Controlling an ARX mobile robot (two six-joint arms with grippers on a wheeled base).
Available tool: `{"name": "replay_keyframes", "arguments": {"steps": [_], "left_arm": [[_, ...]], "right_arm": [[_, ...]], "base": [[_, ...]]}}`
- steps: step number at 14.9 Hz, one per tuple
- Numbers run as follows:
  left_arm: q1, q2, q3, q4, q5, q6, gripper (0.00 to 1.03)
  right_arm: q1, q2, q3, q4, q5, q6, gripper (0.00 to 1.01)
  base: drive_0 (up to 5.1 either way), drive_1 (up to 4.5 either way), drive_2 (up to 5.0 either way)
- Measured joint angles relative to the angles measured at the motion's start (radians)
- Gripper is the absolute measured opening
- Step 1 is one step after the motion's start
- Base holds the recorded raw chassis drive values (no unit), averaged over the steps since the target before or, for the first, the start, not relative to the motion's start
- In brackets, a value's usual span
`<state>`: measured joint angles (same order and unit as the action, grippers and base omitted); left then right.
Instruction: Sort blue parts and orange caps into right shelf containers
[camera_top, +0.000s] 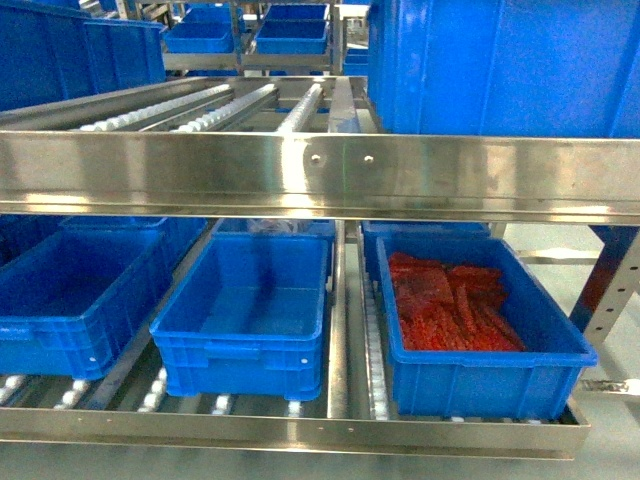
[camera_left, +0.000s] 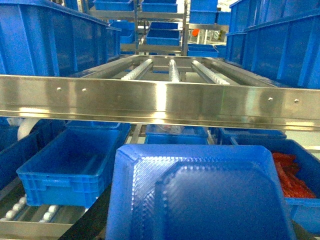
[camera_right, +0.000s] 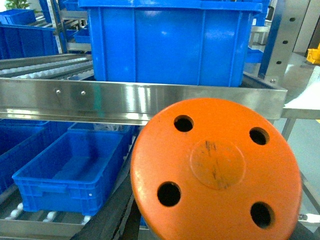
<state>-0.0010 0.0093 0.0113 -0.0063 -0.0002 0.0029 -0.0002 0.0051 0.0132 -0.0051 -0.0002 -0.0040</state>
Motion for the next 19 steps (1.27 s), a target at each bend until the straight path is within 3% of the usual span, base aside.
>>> {"name": "replay_keyframes", "arguments": {"steps": [19], "left_arm": [[0.000, 0.000, 0.000, 0.000, 0.000, 0.000, 0.43]], "right_arm": [[0.000, 0.000, 0.000, 0.000, 0.000, 0.000, 0.44]], "base": [[-5.0, 2.50, 2.5]]}}
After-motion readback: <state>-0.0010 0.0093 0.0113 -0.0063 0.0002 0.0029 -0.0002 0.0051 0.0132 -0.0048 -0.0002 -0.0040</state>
